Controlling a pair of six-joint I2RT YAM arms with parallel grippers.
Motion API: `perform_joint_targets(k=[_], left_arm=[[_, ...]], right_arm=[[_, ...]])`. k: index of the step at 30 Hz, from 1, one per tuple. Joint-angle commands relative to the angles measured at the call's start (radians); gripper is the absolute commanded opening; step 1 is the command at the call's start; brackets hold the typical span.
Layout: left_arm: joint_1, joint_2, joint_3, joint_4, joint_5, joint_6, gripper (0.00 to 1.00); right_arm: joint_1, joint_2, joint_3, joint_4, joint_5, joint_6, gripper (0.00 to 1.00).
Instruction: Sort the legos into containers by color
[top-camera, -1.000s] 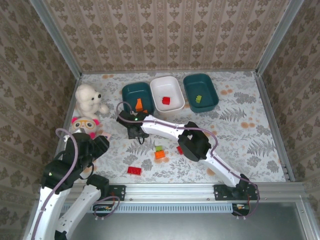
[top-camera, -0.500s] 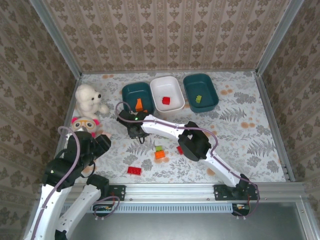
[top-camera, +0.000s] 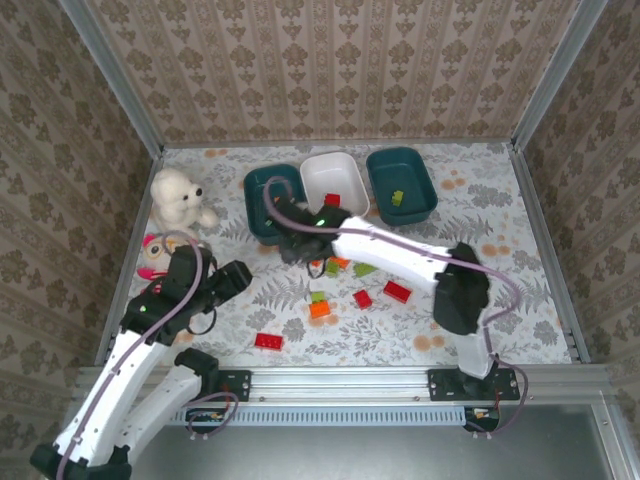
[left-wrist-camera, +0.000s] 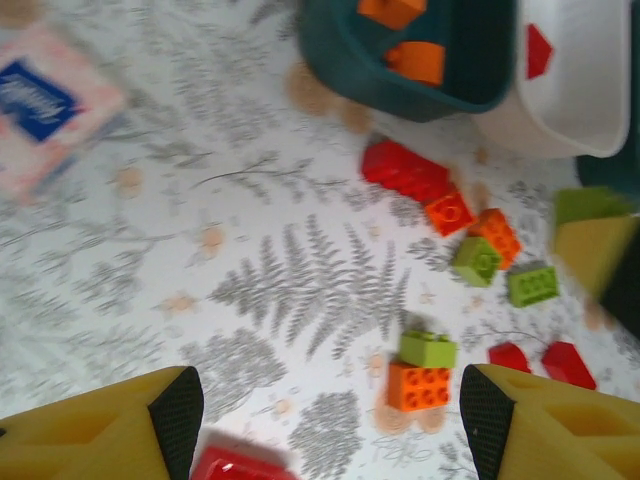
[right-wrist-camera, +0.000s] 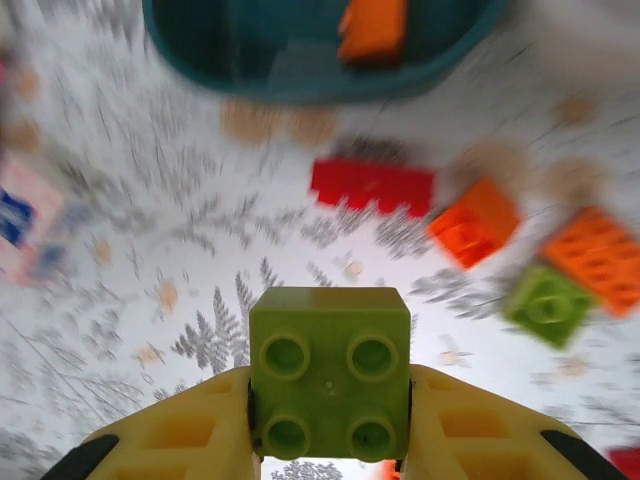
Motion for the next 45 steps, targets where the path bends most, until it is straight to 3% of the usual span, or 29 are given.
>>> perform_joint_targets(k=[1, 7, 15, 29, 38, 45], left_arm=[[-0.05, 0.094, 0.024, 0.209, 0.047, 0.026, 0.72], [-0.137, 0.318, 0.128, 0.334, 0.03, 0.047, 0.72], [-0.183, 0.512, 0.266, 0.373, 0.038, 0.092, 0.72], [-0.219, 0.607, 0.308, 0.354, 0.035, 0.11, 0.72], [-0.258, 0.641, 0.356, 0.313, 0.021, 0.147, 0.72], [-0.316, 0.701, 0.439, 0.258, 0.035, 0.253, 0.72]], right_arm=[[-0.144, -0.099, -0.066, -0.044, 0.042, -0.055, 0.29], [-0.429, -0.11, -0.101, -0.049, -0.047, -0.16, 0.3], [-0.658, 0.163, 0.085, -0.179, -0.144, -0.282, 0.31], [-0.708, 0.341, 0.158, -0.173, -0.172, -0.344, 0.33], [-0.71, 0.401, 0.22, -0.201, -0.202, -0.364, 0.4], [-0.712, 0.317, 0.256, -0.223, -0.156, -0.364, 0.65]])
